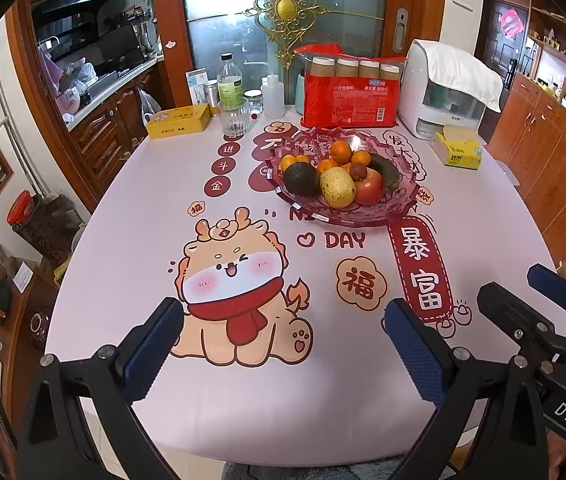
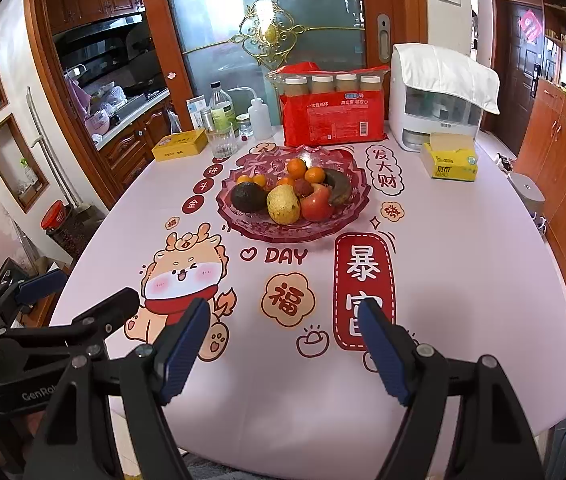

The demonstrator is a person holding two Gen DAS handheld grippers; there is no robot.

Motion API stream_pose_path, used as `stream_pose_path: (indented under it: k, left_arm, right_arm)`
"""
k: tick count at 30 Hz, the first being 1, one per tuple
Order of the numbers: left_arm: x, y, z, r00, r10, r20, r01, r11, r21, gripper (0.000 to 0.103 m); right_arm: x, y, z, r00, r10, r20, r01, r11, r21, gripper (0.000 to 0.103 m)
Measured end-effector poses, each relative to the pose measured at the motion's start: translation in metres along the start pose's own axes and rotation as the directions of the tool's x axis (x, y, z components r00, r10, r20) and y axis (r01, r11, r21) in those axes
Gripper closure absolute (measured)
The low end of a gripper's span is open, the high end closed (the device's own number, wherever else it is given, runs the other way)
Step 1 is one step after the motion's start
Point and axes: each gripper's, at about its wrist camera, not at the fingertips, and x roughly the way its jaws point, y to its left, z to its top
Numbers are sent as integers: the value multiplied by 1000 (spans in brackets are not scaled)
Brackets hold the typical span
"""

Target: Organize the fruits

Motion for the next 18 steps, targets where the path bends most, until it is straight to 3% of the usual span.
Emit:
stream_pose_path:
  k: [18]
  left_arm:
    - [-1,1,-3,1000,-1,-10,1,1000,-6,3]
  right_arm:
    - [1,-3,0,1000,2,-2,-2,1000,1,26]
